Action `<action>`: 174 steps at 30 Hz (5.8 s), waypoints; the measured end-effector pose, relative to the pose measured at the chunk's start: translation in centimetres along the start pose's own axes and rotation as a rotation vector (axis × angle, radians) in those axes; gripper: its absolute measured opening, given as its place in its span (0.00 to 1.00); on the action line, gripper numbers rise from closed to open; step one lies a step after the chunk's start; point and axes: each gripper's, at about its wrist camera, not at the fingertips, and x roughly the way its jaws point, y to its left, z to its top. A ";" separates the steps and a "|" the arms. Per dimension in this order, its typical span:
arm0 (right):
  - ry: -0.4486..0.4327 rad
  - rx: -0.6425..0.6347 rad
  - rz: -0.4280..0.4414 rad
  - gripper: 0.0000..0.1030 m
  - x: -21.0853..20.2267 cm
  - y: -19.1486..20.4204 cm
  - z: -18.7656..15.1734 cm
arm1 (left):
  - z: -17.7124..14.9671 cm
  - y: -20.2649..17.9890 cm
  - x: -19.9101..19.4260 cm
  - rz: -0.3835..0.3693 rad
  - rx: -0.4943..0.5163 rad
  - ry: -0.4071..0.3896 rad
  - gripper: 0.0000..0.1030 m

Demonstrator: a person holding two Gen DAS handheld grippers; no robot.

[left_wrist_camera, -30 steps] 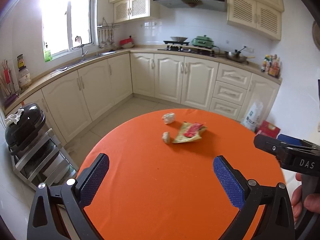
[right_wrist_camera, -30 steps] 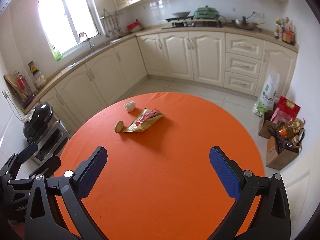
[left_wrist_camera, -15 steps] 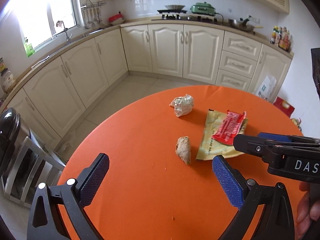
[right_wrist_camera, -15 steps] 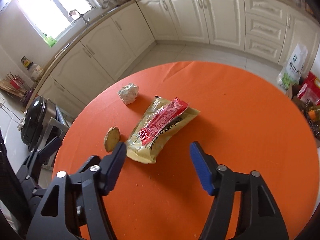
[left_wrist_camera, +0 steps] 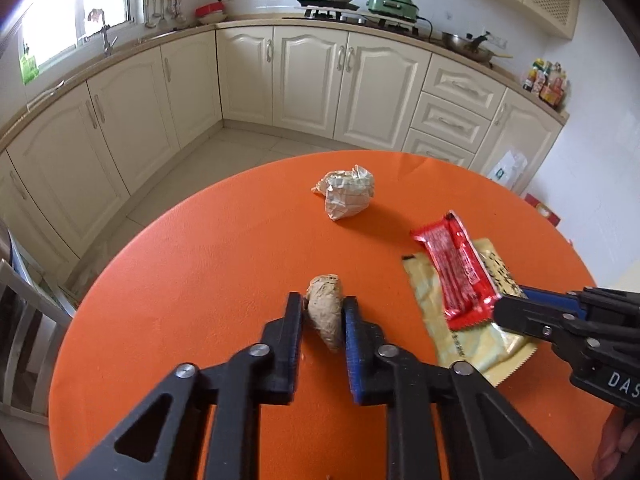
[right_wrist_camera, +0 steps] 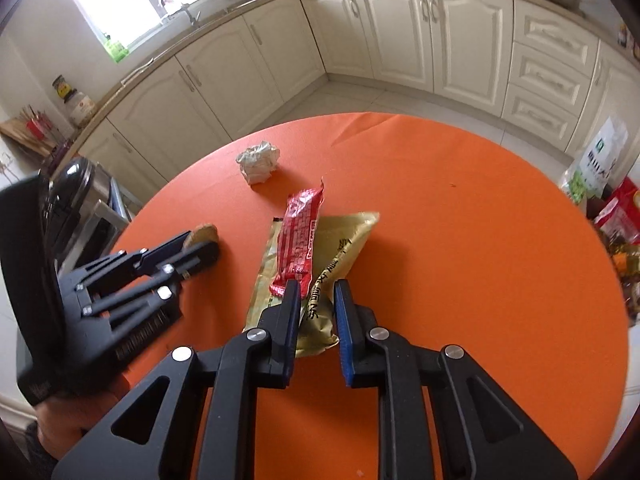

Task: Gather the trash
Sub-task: 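Grasp the brown ginger piece with the left tool while the right tool grasps the red wrapper and yellow packet, then carry the ginger and red wrapper to the blue bin and release both, then return both open tools to the orange table, then grasp the yellow packet with the right tool, then grasp the white crumpled paper with the left tool while the right tool holds the yellow packet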

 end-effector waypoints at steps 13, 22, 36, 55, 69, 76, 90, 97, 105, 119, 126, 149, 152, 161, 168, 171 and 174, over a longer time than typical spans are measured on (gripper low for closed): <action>-0.010 -0.047 -0.050 0.19 -4.9 -0.5 -5.4 | -1.3 0.2 -3.9 -0.029 0.027 -0.045 0.15; 0.079 -0.204 -0.160 0.46 0.5 3.1 -2.3 | -3.0 2.6 -6.1 -0.021 -0.017 -0.061 0.14; -0.110 -0.058 0.078 0.19 -8.2 -0.2 -4.8 | -6.2 0.1 -10.9 -0.047 -0.017 -0.106 0.14; -0.144 0.542 -0.253 0.19 -22.7 -26.7 -30.8 | -18.2 -27.2 -13.2 -0.460 0.462 0.036 0.15; -0.103 0.792 -0.173 0.62 -18.7 -34.4 -36.2 | -15.5 -37.8 -3.7 -0.322 0.559 0.165 0.66; -0.155 0.762 -0.292 0.95 -21.2 -32.6 -33.8 | -17.7 -35.1 -9.5 -0.361 0.488 0.021 0.89; -0.306 0.327 -0.202 1.00 -22.0 -14.1 -17.5 | -22.5 -15.8 -25.7 -0.100 0.133 -0.297 0.99; -0.323 0.165 -0.141 1.00 -20.3 -4.8 -12.6 | -25.7 -9.5 -30.4 0.016 -0.009 -0.328 0.99; -0.380 0.014 -0.109 1.00 -20.5 3.7 -9.9 | -28.7 -7.9 -35.7 0.120 -0.098 -0.363 0.99; -0.385 -0.067 -0.136 1.00 -19.1 8.0 -9.4 | -34.0 -6.9 -41.2 0.169 -0.126 -0.426 0.99; -0.207 0.035 -0.188 1.00 -11.3 2.9 -8.4 | -30.8 -6.8 -36.9 0.168 -0.116 -0.357 0.99; -0.069 -0.041 -0.093 0.12 -2.3 -0.6 -4.6 | -10.5 -5.6 -16.6 0.218 0.021 -0.131 0.99; -0.100 -0.028 -0.101 0.12 -3.0 -1.8 -3.6 | -7.4 -6.1 -13.6 0.209 0.046 -0.132 0.99; -0.114 0.018 -0.083 0.12 -3.6 -4.9 -2.5 | 0.5 -5.3 -0.7 0.226 0.099 -0.047 0.93; -0.127 0.048 -0.072 0.12 -4.8 -6.3 -3.1 | 6.1 -2.2 5.4 0.089 -0.019 0.018 0.27; -0.140 0.072 -0.070 0.12 -6.0 -6.7 -3.9 | 7.1 -1.4 5.5 0.035 -0.041 -0.004 0.27; -0.156 0.084 -0.079 0.12 -7.7 -6.9 -5.1 | 7.2 -1.6 4.8 0.006 -0.023 -0.029 0.27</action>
